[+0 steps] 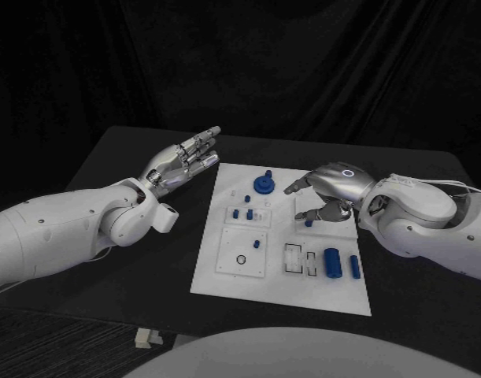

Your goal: Assemble the parts on the task board

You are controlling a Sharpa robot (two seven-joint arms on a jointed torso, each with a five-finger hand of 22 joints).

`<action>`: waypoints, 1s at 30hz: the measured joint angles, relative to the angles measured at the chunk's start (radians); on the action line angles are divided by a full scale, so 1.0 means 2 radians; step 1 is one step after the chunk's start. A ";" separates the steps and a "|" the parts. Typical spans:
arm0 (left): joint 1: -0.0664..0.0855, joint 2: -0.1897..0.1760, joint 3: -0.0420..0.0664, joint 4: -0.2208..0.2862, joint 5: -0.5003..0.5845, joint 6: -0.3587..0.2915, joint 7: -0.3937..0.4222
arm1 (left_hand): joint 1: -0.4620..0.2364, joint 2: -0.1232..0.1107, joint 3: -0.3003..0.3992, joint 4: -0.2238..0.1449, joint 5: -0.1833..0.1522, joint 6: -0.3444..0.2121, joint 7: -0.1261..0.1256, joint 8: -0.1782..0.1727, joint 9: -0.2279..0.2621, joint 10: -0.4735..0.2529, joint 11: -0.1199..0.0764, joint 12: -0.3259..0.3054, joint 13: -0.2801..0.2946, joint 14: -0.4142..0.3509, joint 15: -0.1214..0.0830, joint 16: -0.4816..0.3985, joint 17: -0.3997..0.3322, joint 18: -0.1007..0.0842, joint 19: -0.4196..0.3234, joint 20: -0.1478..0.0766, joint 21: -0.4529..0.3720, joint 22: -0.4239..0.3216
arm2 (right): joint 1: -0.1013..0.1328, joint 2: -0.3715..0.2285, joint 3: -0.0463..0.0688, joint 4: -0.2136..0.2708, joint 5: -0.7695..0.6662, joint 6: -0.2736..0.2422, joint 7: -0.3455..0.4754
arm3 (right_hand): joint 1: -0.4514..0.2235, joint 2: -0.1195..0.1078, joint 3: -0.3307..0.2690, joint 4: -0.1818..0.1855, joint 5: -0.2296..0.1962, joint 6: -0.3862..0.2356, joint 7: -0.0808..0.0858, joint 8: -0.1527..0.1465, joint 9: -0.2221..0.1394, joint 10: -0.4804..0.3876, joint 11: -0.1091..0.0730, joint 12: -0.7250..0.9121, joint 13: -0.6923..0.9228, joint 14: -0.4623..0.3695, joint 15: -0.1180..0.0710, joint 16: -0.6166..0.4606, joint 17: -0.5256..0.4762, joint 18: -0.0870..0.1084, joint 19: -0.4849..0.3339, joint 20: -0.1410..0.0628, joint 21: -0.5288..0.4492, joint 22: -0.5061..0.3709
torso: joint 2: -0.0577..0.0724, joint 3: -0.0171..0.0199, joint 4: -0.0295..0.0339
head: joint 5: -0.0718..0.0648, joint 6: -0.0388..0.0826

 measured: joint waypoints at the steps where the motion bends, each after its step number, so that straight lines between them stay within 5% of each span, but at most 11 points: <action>1: -0.001 0.000 0.000 0.000 0.000 -0.002 0.000 | -0.001 -0.001 0.000 0.000 -0.002 -0.011 -0.009 -0.002 -0.001 0.000 0.000 -0.003 -0.001 0.000 0.000 0.000 0.000 0.000 -0.001 0.001 0.000 0.000 | -0.001 -0.002 0.000 -0.002 0.005 0.002 -0.001 | 0.002 -0.002 -0.001 0.001 0.002 -0.008 0.002 0.000 -0.001 0.000 0.000 0.000 0.000 0.000 0.002 0.001 0.001 0.000 -0.001 0.001 0.000 0.000 | 0.000 -0.0002 0.0000 | 0.000 0.000; 6: -0.002 0.000 0.000 0.001 0.000 -0.007 0.000 | -0.011 0.000 0.000 0.000 -0.015 -0.097 -0.074 -0.013 -0.012 -0.005 0.005 -0.007 -0.002 -0.001 0.003 0.000 0.000 0.000 -0.002 0.002 0.000 0.000 | -0.012 -0.010 0.000 -0.014 0.023 0.006 -0.003 | 0.004 -0.004 -0.001 0.006 0.002 -0.028 0.004 -0.002 -0.002 0.001 0.001 0.000 0.000 0.000 0.002 0.002 0.000 0.000 0.000 0.003 0.000 0.000 | -0.001 -0.0010 -0.0007 | -0.002 0.000; 8: -0.002 -0.001 0.000 0.002 0.000 -0.009 0.000 | -0.013 0.003 0.000 0.000 -0.019 -0.107 -0.093 -0.014 -0.013 -0.005 0.005 -0.007 -0.002 0.000 0.008 0.000 0.000 0.000 -0.002 0.002 0.000 0.000 | -0.016 -0.011 -0.001 -0.019 0.029 0.008 -0.004 | 0.006 -0.006 -0.002 0.007 0.002 -0.031 0.004 -0.002 -0.002 0.002 0.002 0.000 0.000 -0.002 0.004 0.002 0.000 0.000 0.000 0.003 0.000 0.000 | -0.001 -0.0011 -0.0010 | -0.003 0.000; 16: -0.004 -0.006 0.000 0.003 0.000 -0.014 0.000 | -0.020 0.009 0.000 0.000 -0.023 -0.108 -0.103 -0.014 -0.014 -0.007 0.018 -0.007 -0.002 0.000 0.018 0.000 0.000 0.000 0.000 0.003 0.000 0.000 | -0.027 -0.011 -0.001 -0.032 0.043 0.014 -0.004 | 0.007 -0.007 -0.005 0.015 -0.001 -0.024 0.013 -0.002 -0.001 0.009 0.001 0.000 0.000 -0.002 0.004 0.002 -0.001 0.000 -0.002 0.005 0.000 0.000 | -0.001 0.0004 -0.0023 | -0.007 0.000; 18: -0.004 -0.006 0.000 0.004 0.000 -0.014 0.000 | -0.023 0.012 0.000 0.000 -0.023 -0.108 -0.103 -0.014 -0.014 -0.006 0.028 -0.007 -0.002 -0.002 0.020 0.000 0.000 0.000 0.000 0.003 0.000 0.000 | -0.029 -0.009 -0.001 -0.035 0.045 0.016 -0.004 | 0.008 -0.007 -0.005 0.015 -0.001 -0.023 0.014 -0.002 -0.001 0.014 0.001 0.000 0.001 -0.002 0.004 0.002 -0.001 0.000 -0.002 0.005 0.000 0.000 | 0.000 0.0012 -0.0016 | -0.009 0.000; 21: -0.004 -0.007 0.000 0.004 0.000 -0.014 0.000 | -0.023 0.012 0.000 0.000 -0.023 -0.108 -0.103 -0.014 -0.014 -0.006 0.033 -0.007 -0.002 0.000 0.022 0.000 0.000 0.000 0.000 0.004 0.000 0.000 | -0.032 -0.006 -0.001 -0.039 0.048 0.019 -0.004 | 0.013 -0.002 -0.004 0.016 -0.001 0.003 0.017 0.002 0.002 0.026 0.000 0.008 0.002 -0.002 0.004 0.004 -0.001 0.000 -0.002 0.005 0.000 0.000 | 0.000 0.0016 -0.0008 | -0.009 0.000; 24: -0.005 -0.007 0.000 0.004 0.000 -0.014 0.000 | -0.017 0.018 0.000 0.000 -0.005 -0.108 -0.103 -0.014 -0.014 -0.006 0.040 -0.007 -0.002 -0.001 0.024 0.000 0.000 0.000 -0.001 0.008 0.000 0.000 | -0.033 -0.003 -0.001 -0.042 0.050 0.020 -0.004 | 0.023 0.008 -0.001 0.009 0.013 0.034 0.021 0.008 0.005 0.044 -0.003 0.017 0.003 -0.002 0.004 0.008 -0.001 0.000 -0.002 0.005 0.000 0.000 | 0.000 0.0018 -0.0008 | -0.009 0.000; 30: -0.005 -0.008 0.000 0.006 0.000 -0.012 0.000 | -0.006 0.022 0.003 -0.003 0.011 -0.108 -0.081 -0.014 -0.014 -0.006 0.046 -0.007 -0.002 0.000 0.025 0.000 0.000 0.000 -0.001 0.011 0.000 0.000 | -0.038 0.003 -0.001 -0.049 0.052 0.020 -0.002 | 0.044 0.020 0.005 -0.018 0.040 0.070 0.020 0.018 0.009 0.073 -0.008 0.025 0.003 -0.002 0.004 0.008 -0.004 0.000 -0.002 0.005 0.000 0.000 | 0.001 0.0013 -0.0013 | -0.006 0.000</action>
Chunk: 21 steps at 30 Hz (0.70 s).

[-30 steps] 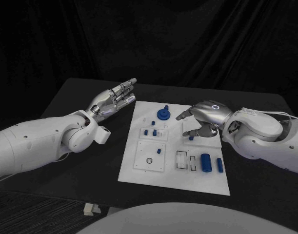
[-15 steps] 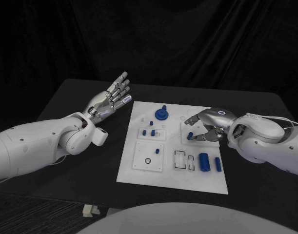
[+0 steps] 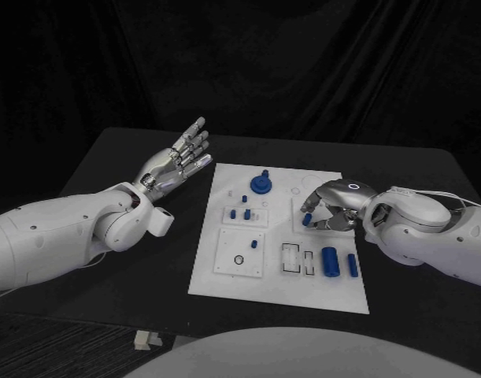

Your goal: Assemble the parts on the task board

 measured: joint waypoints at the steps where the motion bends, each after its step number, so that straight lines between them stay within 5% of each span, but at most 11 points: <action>1: 0.000 0.000 0.000 0.000 0.000 0.000 0.000 | 0.001 -0.001 0.000 0.000 0.002 0.000 0.000 0.000 0.000 0.000 0.000 0.000 0.000 0.000 0.000 0.000 0.000 0.000 0.000 0.000 0.000 0.000 | 0.000 0.001 0.000 -0.001 0.000 0.000 0.000 | 0.000 0.000 0.001 -0.001 0.000 0.003 0.000 0.000 0.000 0.001 0.000 0.000 0.000 0.000 0.000 0.000 -0.001 0.000 0.000 0.000 0.000 0.000 | 0.000 -0.0002 0.0000 | 0.001 0.000; 21: 0.000 -0.001 0.000 0.001 0.000 0.007 0.000 | 0.018 0.005 0.007 -0.004 0.016 0.000 0.007 0.000 0.000 0.000 0.003 0.000 0.000 0.000 0.007 0.000 0.000 0.000 0.002 0.005 0.000 0.000 | -0.007 0.010 0.000 -0.011 0.002 -0.004 0.007 | 0.024 0.005 0.033 -0.018 0.012 0.078 -0.007 0.014 0.012 0.076 -0.017 0.002 -0.001 0.000 -0.011 -0.004 -0.011 0.000 0.000 -0.007 0.000 0.000 | -0.001 -0.0012 0.0015 | 0.002 0.000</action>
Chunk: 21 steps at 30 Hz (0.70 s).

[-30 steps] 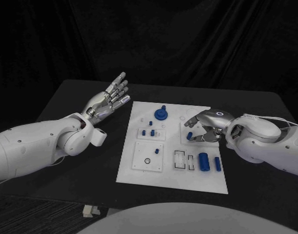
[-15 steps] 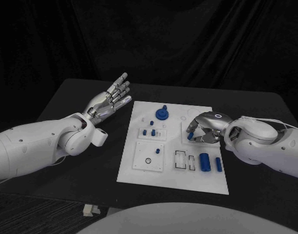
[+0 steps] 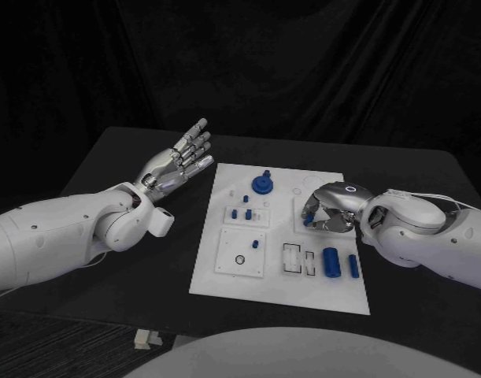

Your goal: Assemble the parts on the task board

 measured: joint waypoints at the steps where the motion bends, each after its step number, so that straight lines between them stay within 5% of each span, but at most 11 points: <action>1: 0.000 0.000 0.000 0.000 0.000 0.000 0.000 | 0.000 0.000 0.000 0.000 0.000 0.000 0.000 0.000 0.000 0.000 0.000 0.000 0.000 0.000 0.000 0.000 0.000 0.000 0.000 0.000 0.000 0.000 | 0.000 0.000 0.000 0.000 0.000 -0.001 0.001 | 0.000 0.000 0.001 0.000 0.000 0.004 -0.001 0.001 0.001 0.004 -0.001 0.000 0.000 0.000 -0.002 0.000 0.000 0.000 0.002 -0.002 0.000 0.000 | 0.000 0.0000 0.0000 | 0.000 0.000; 14: -0.001 0.000 0.000 -0.002 0.000 0.002 0.000 | 0.010 -0.002 0.005 -0.005 0.016 0.001 0.012 0.000 0.000 0.000 0.000 0.000 0.000 -0.002 0.002 0.000 0.000 0.000 -0.002 0.002 0.000 0.000 | 0.003 -0.018 0.000 0.019 0.000 -0.033 0.007 | 0.006 0.000 0.014 -0.001 -0.003 0.027 -0.010 0.006 0.010 0.031 -0.010 -0.010 -0.001 0.005 -0.009 0.000 0.003 0.000 0.008 -0.008 0.015 0.000 | -0.001 0.0000 -0.0006 | 0.007 0.000; 21: -0.001 0.000 0.000 -0.003 0.000 0.002 0.000 | 0.012 -0.004 0.005 -0.005 0.017 0.000 0.063 0.000 0.000 0.000 0.004 0.000 0.000 0.000 0.003 0.000 0.000 0.000 -0.002 0.002 0.000 0.000 | 0.024 -0.037 0.000 0.044 0.000 -0.048 0.007 | 0.011 -0.002 0.014 -0.001 -0.003 0.027 -0.010 0.006 0.010 0.034 -0.011 -0.010 -0.002 0.007 -0.011 0.000 0.002 0.000 0.009 -0.009 0.016 0.000 | -0.001 0.0003 -0.0006 | 0.008 0.000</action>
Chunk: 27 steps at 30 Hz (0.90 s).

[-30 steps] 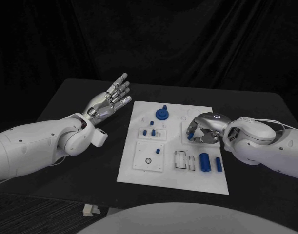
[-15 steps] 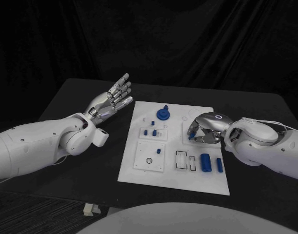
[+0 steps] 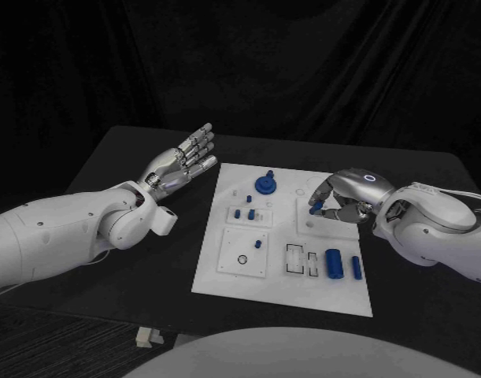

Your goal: Assemble the parts on the task board

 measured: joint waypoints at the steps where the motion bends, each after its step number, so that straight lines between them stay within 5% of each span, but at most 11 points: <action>1: 0.000 0.000 0.000 0.000 0.000 0.000 0.000 | 0.000 0.000 0.000 0.000 0.000 0.000 0.003 0.000 0.000 0.000 0.003 0.000 0.000 0.000 0.000 0.000 0.000 0.000 0.000 0.000 0.000 0.000 | 0.004 -0.003 0.000 0.005 0.000 -0.002 0.000 | 0.000 0.000 0.000 0.000 -0.002 0.000 0.000 0.000 0.000 0.000 0.000 -0.002 0.000 0.000 0.000 0.000 0.000 0.000 0.000 0.000 0.002 0.000 | 0.000 0.0000 0.0000 | 0.000 0.000; 12: 0.000 0.000 0.000 -0.002 0.000 0.000 -0.001 | -0.001 0.001 -0.005 0.005 -0.009 0.000 0.025 0.000 0.000 0.001 0.014 0.000 0.000 0.000 0.000 0.000 0.000 0.000 0.000 0.004 0.000 0.000 | 0.037 -0.023 0.000 0.052 0.000 -0.023 -0.002 | 0.000 0.000 0.000 0.000 -0.004 0.000 0.000 0.000 0.002 0.000 0.000 -0.004 0.000 0.000 0.000 0.000 0.001 0.000 0.000 0.000 0.008 0.000 | 0.000 -0.0006 0.0002 | 0.003 0.000; 17: 0.000 0.000 0.000 -0.002 0.000 0.001 -0.001 | -0.028 0.007 -0.013 0.013 -0.038 -0.001 0.026 0.000 0.000 0.000 0.015 0.000 0.000 0.000 0.000 0.000 0.000 0.000 0.000 0.004 0.000 0.000 | 0.040 -0.013 0.000 0.068 0.000 -0.024 -0.001 | 0.000 0.000 0.002 0.002 -0.004 0.000 0.000 -0.003 0.002 0.000 0.000 -0.011 0.000 0.002 -0.002 0.003 0.007 0.000 0.002 -0.002 0.014 0.000 | 0.000 -0.0008 0.0001 | 0.005 0.000; 27: 0.000 0.000 0.000 -0.002 0.000 0.004 -0.002 | -0.029 0.008 -0.015 0.012 -0.032 0.003 0.029 0.000 0.000 0.000 0.015 0.000 0.000 0.000 0.000 0.000 0.000 0.000 0.000 0.004 0.000 0.000 | 0.031 0.040 0.000 0.069 0.000 -0.007 0.003 | 0.005 -0.005 0.008 0.002 -0.006 -0.005 0.005 -0.011 0.002 -0.002 0.002 -0.023 0.000 0.003 0.000 0.012 0.018 0.000 0.004 -0.004 0.021 0.000 | 0.000 -0.0009 -0.0002 | 0.008 0.000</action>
